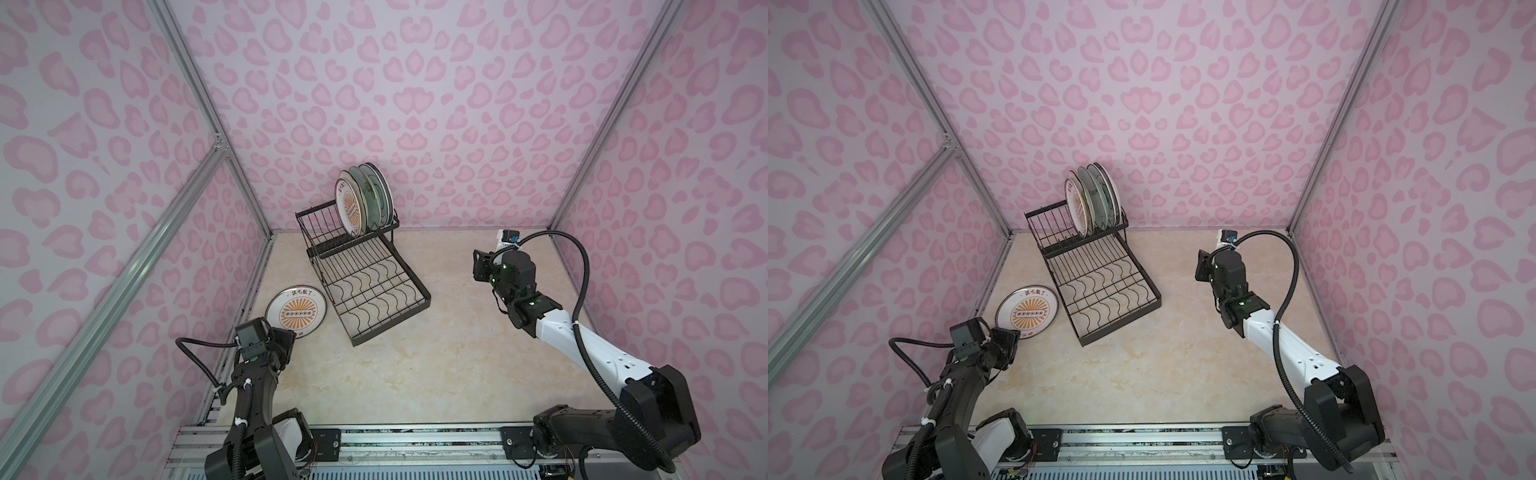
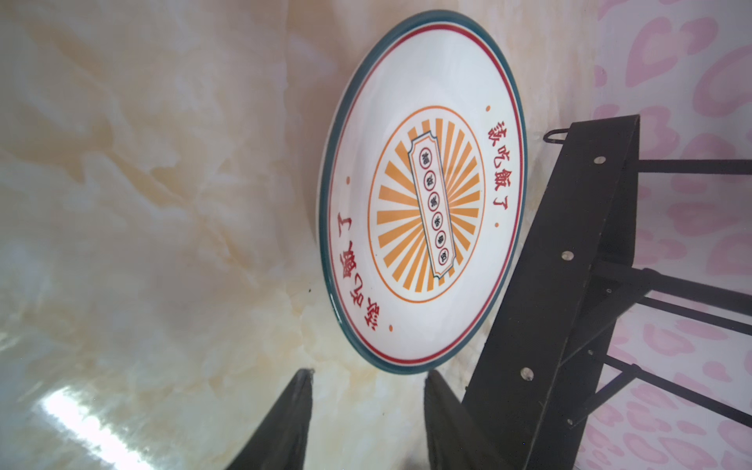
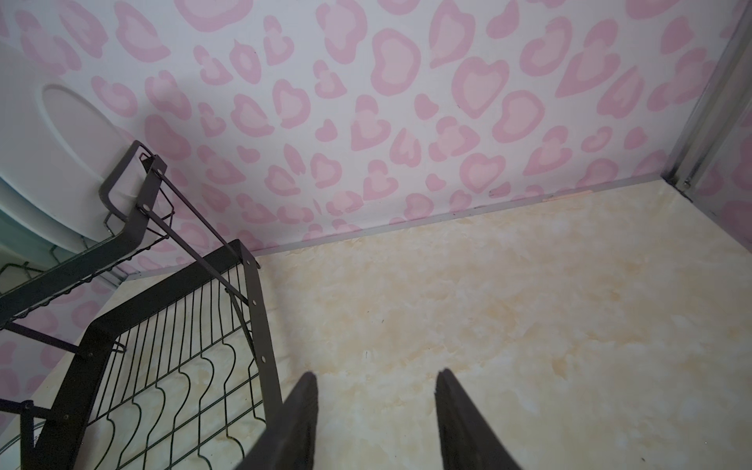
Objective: Load plates into a dish rack
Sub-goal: Pick up the plate from the middle-left of the table.
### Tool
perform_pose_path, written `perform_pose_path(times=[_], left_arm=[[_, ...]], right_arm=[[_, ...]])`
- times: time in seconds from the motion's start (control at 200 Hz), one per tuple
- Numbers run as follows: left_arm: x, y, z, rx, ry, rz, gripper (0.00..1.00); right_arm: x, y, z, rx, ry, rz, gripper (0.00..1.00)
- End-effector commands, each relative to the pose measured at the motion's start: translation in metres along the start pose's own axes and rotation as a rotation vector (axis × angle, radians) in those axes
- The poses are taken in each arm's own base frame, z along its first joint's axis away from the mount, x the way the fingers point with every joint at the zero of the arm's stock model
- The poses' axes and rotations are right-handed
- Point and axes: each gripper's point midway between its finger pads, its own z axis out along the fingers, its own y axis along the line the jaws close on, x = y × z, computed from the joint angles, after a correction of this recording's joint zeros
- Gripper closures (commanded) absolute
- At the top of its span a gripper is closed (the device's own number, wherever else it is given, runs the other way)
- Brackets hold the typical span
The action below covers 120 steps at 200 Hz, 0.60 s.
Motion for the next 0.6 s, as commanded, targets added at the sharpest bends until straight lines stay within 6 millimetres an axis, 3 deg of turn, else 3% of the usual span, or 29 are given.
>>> perform_pose_path(times=[0.0, 0.595], left_arm=[[-0.005, -0.012, 0.001, 0.050, -0.007, -0.003, 0.53], [-0.011, 0.007, 0.022, 0.008, 0.013, -0.069, 0.54]], right_arm=[[-0.004, 0.001, 0.000, -0.026, -0.019, 0.028, 0.53], [-0.002, -0.018, 0.002, -0.022, -0.018, 0.065, 0.54]])
